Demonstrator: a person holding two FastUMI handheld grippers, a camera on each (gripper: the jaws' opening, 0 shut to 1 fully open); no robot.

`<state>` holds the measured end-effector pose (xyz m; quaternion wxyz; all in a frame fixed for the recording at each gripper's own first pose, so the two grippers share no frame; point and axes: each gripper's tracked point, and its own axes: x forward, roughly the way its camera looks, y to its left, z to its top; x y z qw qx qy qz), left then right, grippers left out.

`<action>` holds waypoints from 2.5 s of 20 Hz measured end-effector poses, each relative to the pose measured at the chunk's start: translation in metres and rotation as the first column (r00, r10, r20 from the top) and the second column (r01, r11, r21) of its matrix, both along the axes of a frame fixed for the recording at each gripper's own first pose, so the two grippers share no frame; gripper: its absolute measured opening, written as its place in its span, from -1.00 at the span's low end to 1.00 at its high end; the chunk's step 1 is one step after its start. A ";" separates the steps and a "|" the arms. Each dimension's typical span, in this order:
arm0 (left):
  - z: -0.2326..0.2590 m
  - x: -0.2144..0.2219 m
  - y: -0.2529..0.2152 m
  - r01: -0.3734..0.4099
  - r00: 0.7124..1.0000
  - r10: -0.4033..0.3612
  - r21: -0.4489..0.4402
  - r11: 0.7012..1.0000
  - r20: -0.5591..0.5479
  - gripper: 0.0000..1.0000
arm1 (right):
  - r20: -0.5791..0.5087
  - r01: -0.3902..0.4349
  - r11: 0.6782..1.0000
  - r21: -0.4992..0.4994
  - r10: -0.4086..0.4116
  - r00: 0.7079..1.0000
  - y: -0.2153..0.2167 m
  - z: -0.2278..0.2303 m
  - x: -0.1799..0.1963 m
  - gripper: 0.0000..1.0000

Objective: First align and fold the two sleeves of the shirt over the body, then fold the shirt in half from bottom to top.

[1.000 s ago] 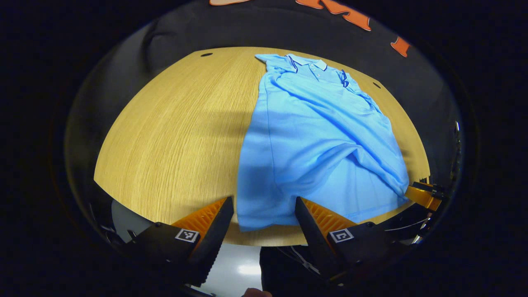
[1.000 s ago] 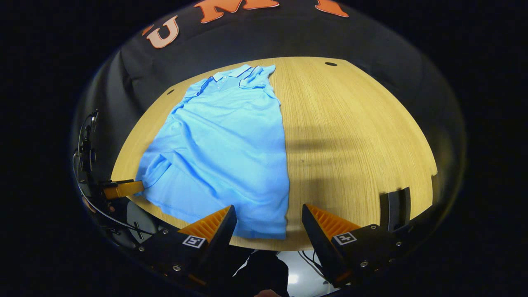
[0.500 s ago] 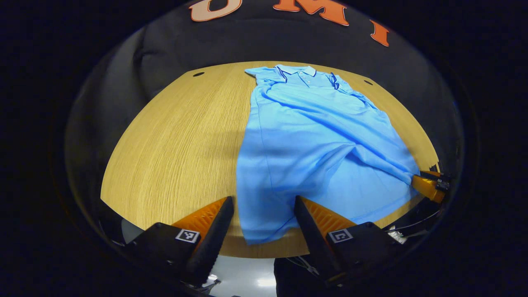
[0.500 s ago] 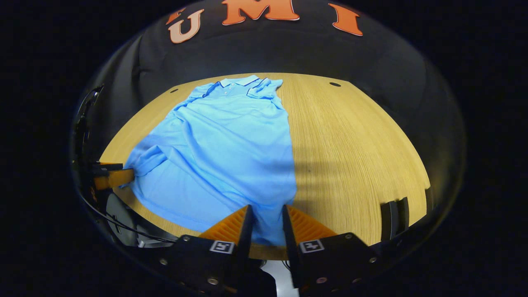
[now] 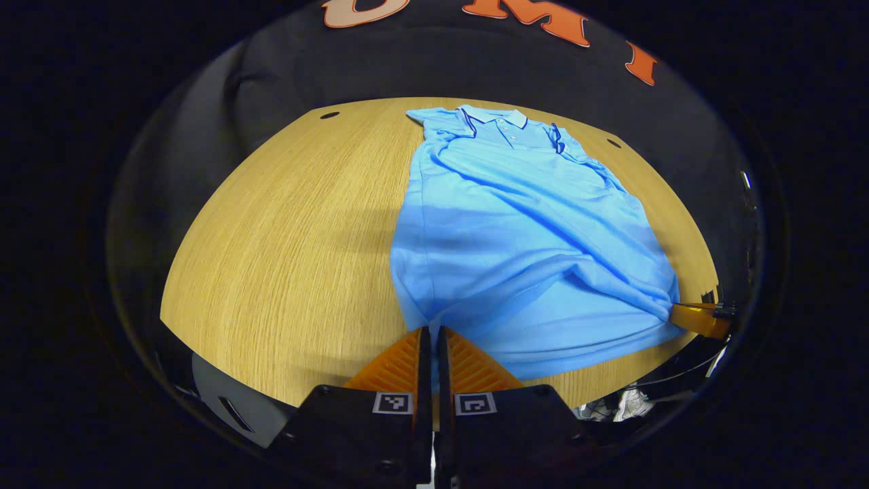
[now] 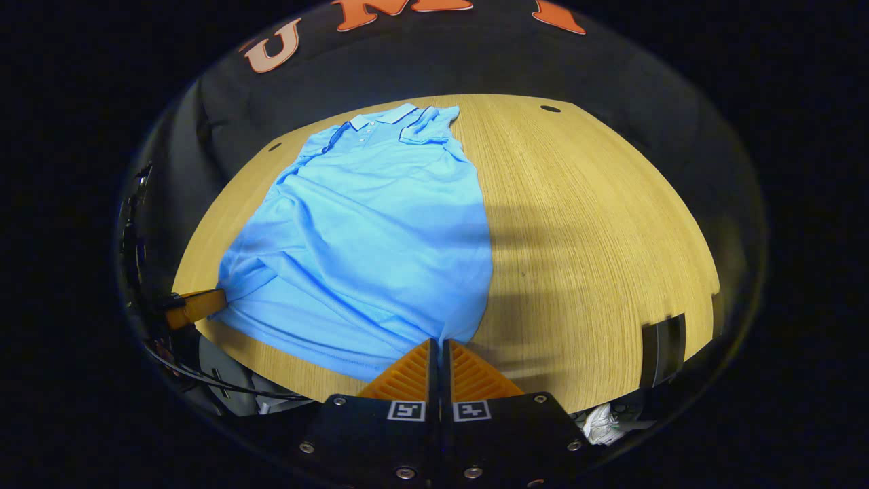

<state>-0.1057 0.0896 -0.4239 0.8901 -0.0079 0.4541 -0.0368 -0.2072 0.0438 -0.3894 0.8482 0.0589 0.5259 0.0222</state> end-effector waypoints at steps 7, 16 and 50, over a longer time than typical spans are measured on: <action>0.060 0.040 -0.002 0.000 0.993 0.005 -0.039 0.999 0.120 -0.82 | 0.131 0.054 0.993 0.106 -0.068 0.989 0.011 0.054 0.052 -0.99; 0.131 0.112 -0.008 0.043 0.968 -0.026 -0.066 0.997 0.249 -0.82 | 0.261 0.060 0.989 0.138 -0.094 0.961 0.018 0.103 0.134 -0.99; 0.131 0.481 0.001 0.075 0.933 -0.053 -0.047 0.996 0.357 -0.83 | 0.334 0.159 0.984 0.076 -0.176 0.926 0.006 0.057 0.477 -0.99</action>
